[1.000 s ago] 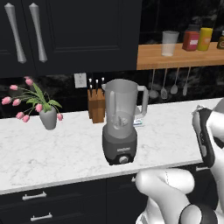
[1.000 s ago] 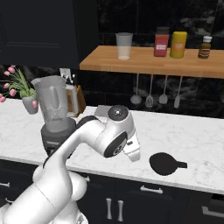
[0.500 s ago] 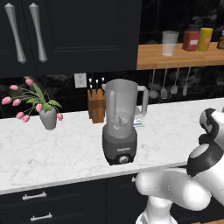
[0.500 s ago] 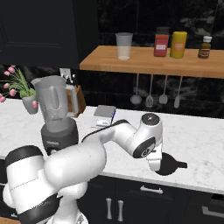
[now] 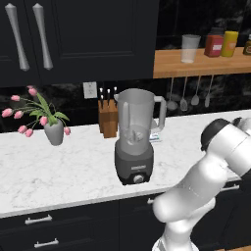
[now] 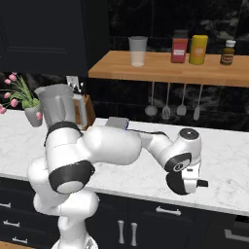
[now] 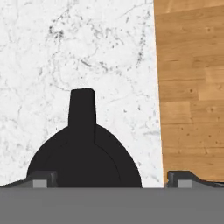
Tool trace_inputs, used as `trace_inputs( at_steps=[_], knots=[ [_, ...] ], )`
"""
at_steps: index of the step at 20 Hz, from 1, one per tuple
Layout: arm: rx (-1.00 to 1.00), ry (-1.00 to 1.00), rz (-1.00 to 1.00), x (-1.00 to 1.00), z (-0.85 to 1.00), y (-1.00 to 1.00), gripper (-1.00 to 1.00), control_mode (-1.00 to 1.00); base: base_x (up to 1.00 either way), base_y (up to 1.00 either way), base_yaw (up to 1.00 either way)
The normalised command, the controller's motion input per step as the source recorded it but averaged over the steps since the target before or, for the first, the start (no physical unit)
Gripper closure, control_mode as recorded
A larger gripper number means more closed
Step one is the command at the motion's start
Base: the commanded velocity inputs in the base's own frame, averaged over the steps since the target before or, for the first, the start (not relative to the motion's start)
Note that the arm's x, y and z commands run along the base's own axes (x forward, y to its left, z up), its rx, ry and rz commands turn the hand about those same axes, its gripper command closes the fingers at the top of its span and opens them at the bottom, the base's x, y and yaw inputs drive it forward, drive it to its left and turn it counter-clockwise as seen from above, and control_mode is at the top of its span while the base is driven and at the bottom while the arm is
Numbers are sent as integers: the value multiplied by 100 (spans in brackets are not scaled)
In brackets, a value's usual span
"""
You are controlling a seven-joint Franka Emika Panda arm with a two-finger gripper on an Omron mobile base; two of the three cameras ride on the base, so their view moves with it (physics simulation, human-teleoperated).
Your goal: Close the lid blender by securely placing the lid on top.
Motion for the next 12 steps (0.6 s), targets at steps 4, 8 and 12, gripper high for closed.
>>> trace_inputs(
  at_steps=[4, 8, 12],
  knots=[
    [12, 4, 0, 23, -41, -52, -100, -100, 0, 0, 0],
    [15, 5, 0, 33, -33, -30, -100, -100, 0, 0, 0],
    [19, 0, 2, 24, -3, -57, -100, -100, 0, 0, 0]
  ],
)
